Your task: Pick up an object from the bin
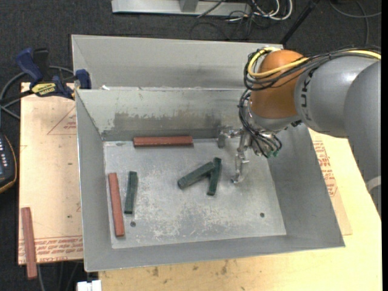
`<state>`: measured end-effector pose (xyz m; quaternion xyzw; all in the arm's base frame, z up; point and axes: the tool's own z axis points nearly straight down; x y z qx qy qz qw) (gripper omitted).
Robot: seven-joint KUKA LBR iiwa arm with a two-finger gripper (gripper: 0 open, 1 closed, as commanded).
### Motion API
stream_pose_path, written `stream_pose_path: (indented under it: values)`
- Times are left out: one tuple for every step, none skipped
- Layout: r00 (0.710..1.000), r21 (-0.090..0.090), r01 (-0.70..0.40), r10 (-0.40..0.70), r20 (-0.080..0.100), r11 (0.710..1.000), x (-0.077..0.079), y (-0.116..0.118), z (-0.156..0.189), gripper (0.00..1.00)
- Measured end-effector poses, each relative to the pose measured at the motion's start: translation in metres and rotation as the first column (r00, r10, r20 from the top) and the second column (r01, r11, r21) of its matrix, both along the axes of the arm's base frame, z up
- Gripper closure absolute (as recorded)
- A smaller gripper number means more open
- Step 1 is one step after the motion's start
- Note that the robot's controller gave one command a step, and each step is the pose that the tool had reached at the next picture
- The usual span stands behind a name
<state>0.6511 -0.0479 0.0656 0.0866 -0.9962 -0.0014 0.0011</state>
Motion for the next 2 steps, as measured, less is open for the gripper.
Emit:
stream_pose_path:
  values:
    - [0.971, 0.000, -0.240, 0.240, 0.005, 0.971, -0.0268, 0.0818, 0.0050, 0.00]
    - [0.971, -0.001, -0.238, 0.238, 0.006, 0.971, -0.0261, 0.0802, 0.0052, 1.00]
